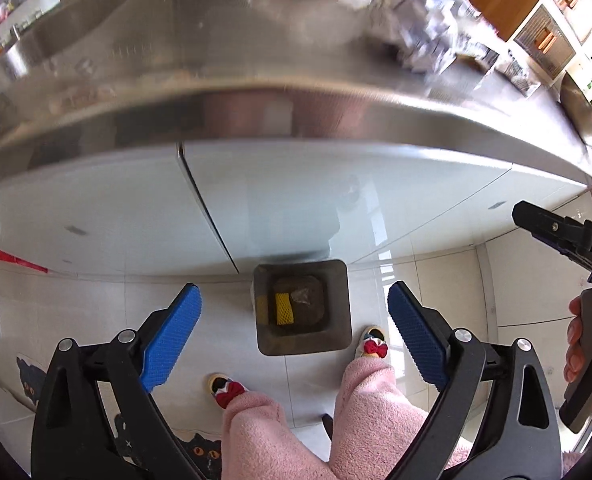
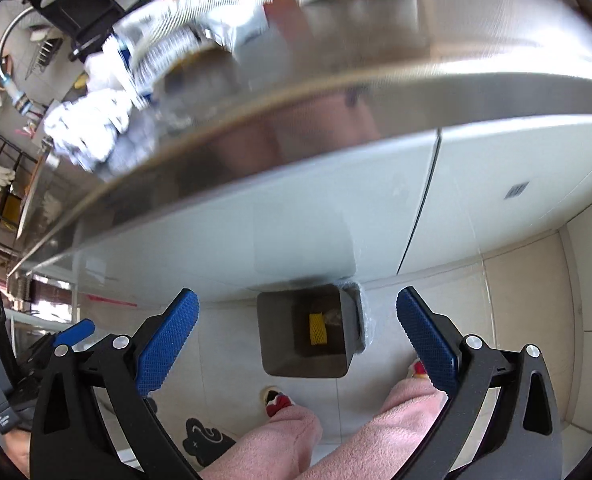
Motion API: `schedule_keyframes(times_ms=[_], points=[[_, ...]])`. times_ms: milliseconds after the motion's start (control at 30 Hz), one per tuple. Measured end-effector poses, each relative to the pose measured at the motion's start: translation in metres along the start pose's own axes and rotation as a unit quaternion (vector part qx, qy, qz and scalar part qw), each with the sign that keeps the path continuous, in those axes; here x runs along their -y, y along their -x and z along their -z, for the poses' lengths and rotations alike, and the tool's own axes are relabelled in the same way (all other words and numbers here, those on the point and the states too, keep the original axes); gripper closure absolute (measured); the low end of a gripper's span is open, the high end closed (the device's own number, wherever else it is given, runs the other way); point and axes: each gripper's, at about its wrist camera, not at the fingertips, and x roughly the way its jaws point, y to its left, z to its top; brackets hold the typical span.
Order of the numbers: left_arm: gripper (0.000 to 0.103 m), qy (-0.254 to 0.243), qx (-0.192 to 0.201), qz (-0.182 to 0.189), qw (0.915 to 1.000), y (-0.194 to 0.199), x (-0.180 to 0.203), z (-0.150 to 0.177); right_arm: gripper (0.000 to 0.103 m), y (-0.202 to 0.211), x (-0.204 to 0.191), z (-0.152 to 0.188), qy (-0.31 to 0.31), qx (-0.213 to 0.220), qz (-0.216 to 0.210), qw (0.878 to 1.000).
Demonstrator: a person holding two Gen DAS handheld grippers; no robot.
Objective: Collect trash
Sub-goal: 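Return both tools to the counter and close the left tool on the foil ball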
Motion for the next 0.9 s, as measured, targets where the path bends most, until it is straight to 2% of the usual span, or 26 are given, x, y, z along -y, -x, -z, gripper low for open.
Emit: schedule_keyframes(times_ms=[200, 367, 533, 700, 900], points=[[0.014, -0.012, 0.052, 0.006, 0.9986, 0.063, 0.023, -0.043, 0.003, 0.056, -0.005, -0.048, 0.029, 0.081, 0.02, 0.996], [0.015, -0.017, 0.078, 0.015, 0.9967, 0.074, 0.039, -0.073, 0.003, 0.071, -0.013, -0.078, 0.053, 0.11, 0.022, 0.992], [0.023, -0.019, 0.088, 0.011, 0.9959, 0.071, 0.043, -0.1, 0.003, 0.062, -0.027, -0.096, 0.063, 0.109, -0.003, 0.992], [0.027, -0.031, 0.087, 0.004, 0.9957, 0.058, 0.046, -0.117, 0.003, 0.048, -0.027, -0.116, 0.036, 0.091, -0.048, 0.994], [0.029, -0.048, 0.077, -0.006, 0.9958, 0.043, 0.052, -0.129, 0.003, 0.028, -0.032, -0.129, 0.053, 0.07, -0.044, 0.995]])
